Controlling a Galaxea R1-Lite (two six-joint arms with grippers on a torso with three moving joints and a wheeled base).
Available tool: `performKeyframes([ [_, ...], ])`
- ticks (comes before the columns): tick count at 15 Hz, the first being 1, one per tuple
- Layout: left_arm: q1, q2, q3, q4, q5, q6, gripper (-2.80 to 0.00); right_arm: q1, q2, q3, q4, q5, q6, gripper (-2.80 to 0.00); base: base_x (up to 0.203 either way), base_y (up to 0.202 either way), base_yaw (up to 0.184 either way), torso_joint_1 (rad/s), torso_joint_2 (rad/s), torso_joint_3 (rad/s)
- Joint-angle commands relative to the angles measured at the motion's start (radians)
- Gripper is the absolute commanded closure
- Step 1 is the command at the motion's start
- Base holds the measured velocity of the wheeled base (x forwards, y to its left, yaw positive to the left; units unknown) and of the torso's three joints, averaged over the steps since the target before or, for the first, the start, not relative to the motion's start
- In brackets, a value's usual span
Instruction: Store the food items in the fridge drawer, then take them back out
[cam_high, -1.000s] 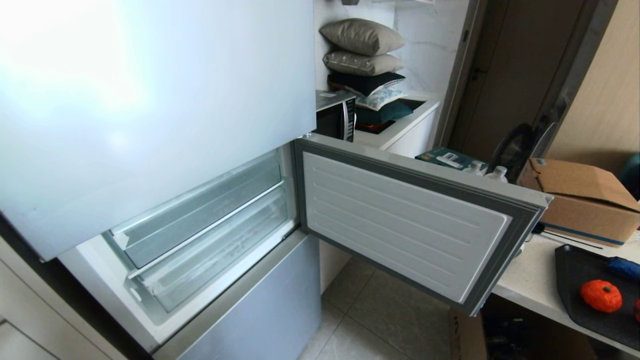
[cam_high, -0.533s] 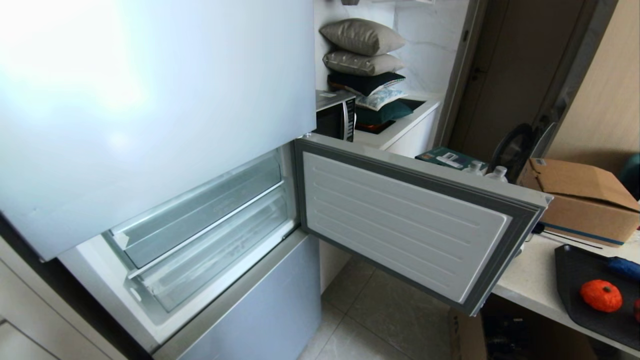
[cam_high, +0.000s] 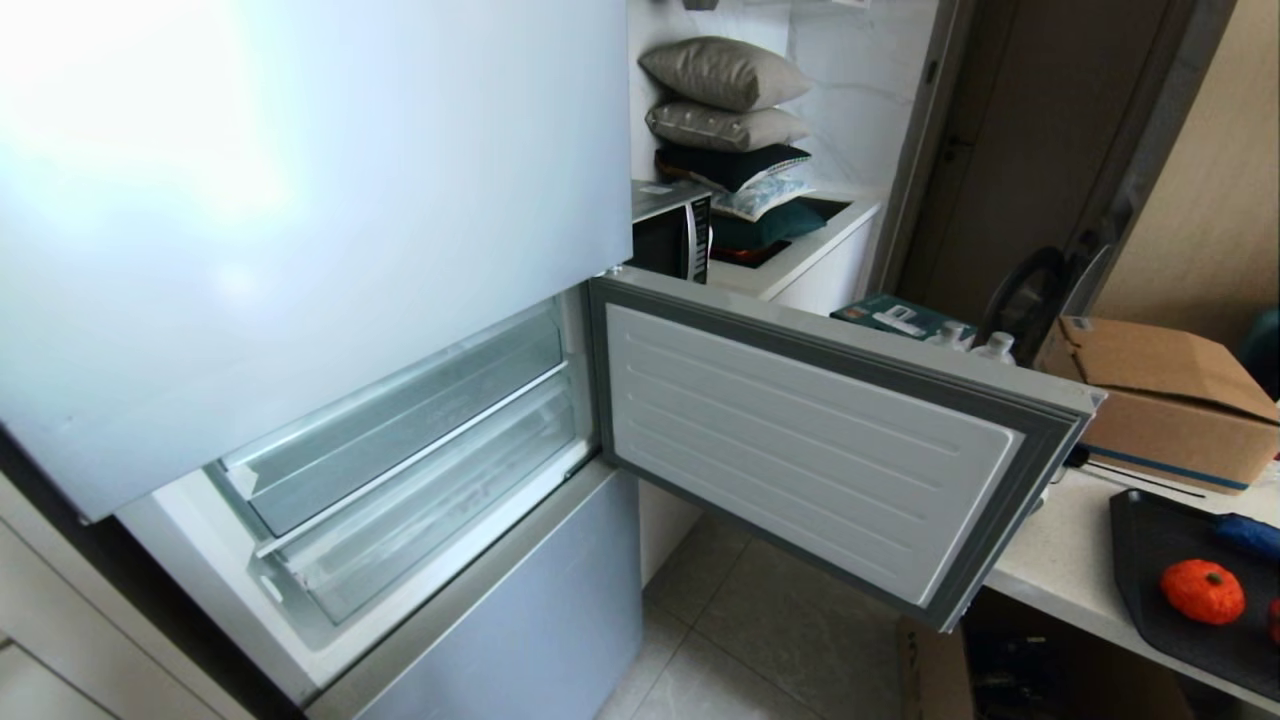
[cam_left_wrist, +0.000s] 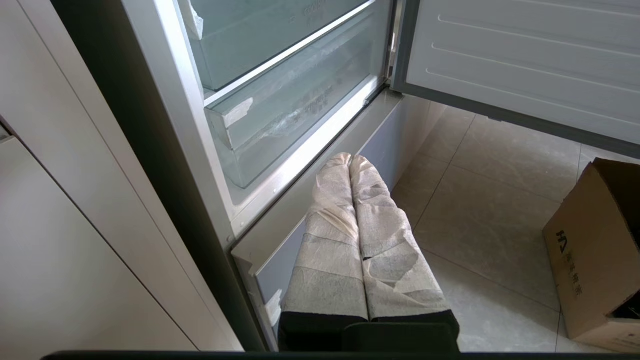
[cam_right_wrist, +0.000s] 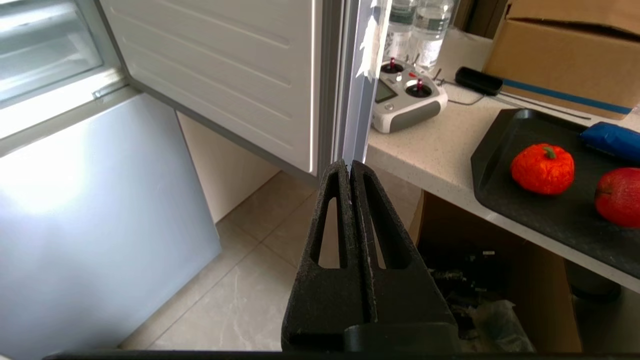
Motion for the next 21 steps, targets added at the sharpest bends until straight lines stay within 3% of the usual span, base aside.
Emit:
performKeyframes([
  [1,0.0,0.0,0.0,0.001,0.0,0.001,0.0,-0.001,0.034,-0.001,0.0,0.0,-0.001,0.0,0.0,0.0,0.0,0.0,0.0,0.0],
  [7,0.0,0.0,0.0,0.001,0.0,0.0,0.0,-0.002,0.075,-0.053,0.003,0.001,-0.007,0.0,0.0,0.0,0.0,0.0,0.0,0.0],
  [11,0.0,0.0,0.0,0.001,0.0,0.001,0.0,-0.032,0.226,-0.228,0.006,-0.097,0.146,0.0,0.0,0.0,0.0,0.0,0.0,0.0],
  [13,0.0,0.0,0.0,0.0,0.0,0.0,0.0,-0.115,0.341,-0.267,0.001,-0.095,0.189,0.0,0.0,0.0,0.0,0.0,0.0,0.0],
  [15,0.0,0.0,0.0,-0.001,0.0,0.001,0.0,-0.234,0.515,-0.301,-0.048,-0.035,0.243,0.0,0.0,0.0,0.0,0.0,0.0,0.0],
  [18,0.0,0.0,0.0,0.001,0.0,0.001,0.0,-0.487,0.775,-0.308,-0.199,0.102,0.297,0.0,0.0,0.0,0.0,0.0,0.0,0.0],
  [21,0.0,0.0,0.0,0.001,0.0,0.001,0.0,-0.594,1.035,-0.302,-0.384,0.191,0.325,0.0,0.0,0.0,0.0,0.0,0.0,0.0],
])
